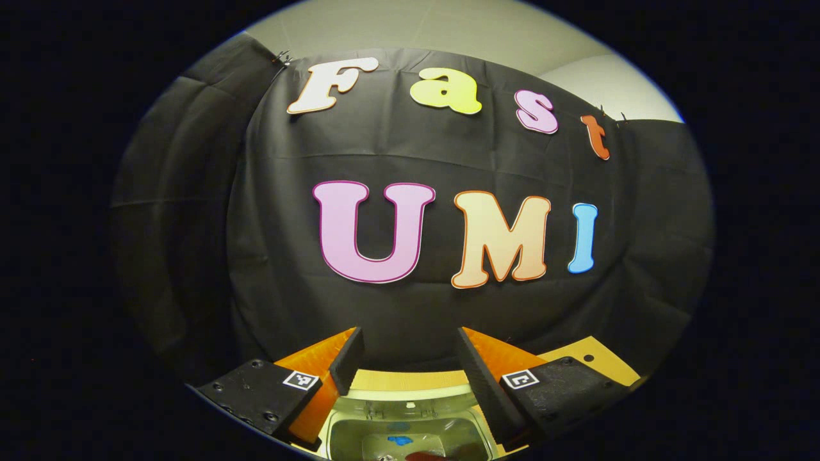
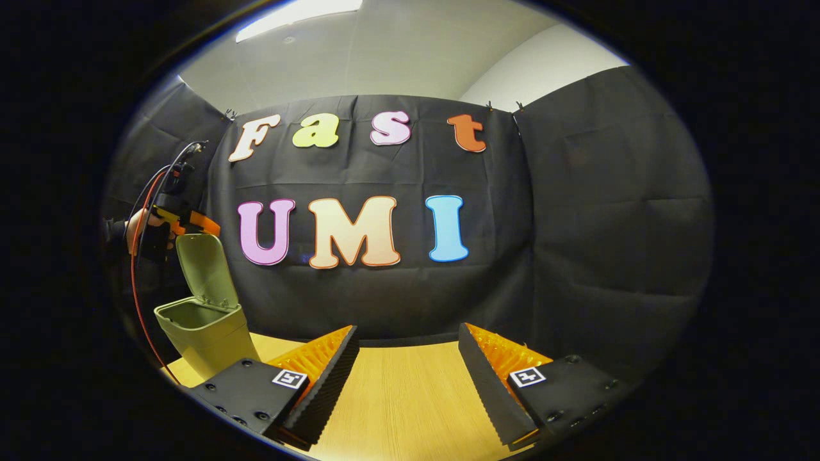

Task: Press the lid of the desktop garbage bin to open it, pick up the crumpled paper on the desktop and throw it into the bin, then pick up the pop can on the desktop and drop it into the bin, and finally close the garbage bin lid.

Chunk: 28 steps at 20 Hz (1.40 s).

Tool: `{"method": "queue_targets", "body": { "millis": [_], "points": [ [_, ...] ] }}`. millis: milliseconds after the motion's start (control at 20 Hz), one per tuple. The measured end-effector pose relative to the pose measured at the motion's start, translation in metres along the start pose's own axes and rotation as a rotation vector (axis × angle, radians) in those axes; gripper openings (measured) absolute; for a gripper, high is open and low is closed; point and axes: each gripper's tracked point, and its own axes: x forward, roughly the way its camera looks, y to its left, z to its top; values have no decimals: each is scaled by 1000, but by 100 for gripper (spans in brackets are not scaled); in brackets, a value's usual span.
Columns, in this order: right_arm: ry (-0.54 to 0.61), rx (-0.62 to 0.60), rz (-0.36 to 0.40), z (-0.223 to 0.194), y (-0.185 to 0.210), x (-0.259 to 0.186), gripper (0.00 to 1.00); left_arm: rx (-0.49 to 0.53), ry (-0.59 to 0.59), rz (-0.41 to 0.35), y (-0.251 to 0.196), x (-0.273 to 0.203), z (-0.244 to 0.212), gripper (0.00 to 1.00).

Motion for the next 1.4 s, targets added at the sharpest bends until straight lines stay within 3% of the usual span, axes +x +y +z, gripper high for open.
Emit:
{"method": "queue_targets", "body": {
  "millis": [150, 350, 450, 850, 1150, 1400],
  "points": [
    [5, 7, 16, -2, 2, 0, 100, -28, 31, 12, -2, -27, -27, 87],
    [12, 3, 34, -2, 2, -2, 98, 12, 43, 31, -6, -59, -68, 91],
    [29, -8, 40, -7, 4, -1, 98, 28, 80, 32, -10, -71, -100, 89],
    [47, -34, 88, -9, 24, -4, 98, -75, 136, 56, -17, -94, -171, 92],
    [65, -30, 96, -19, 29, -7, 98, 29, 66, 77, -12, -99, -178, 90],
    [71, -30, 94, -24, 30, -10, 98, -7, 48, 67, -11, -99, -179, 91]
  ]
}}
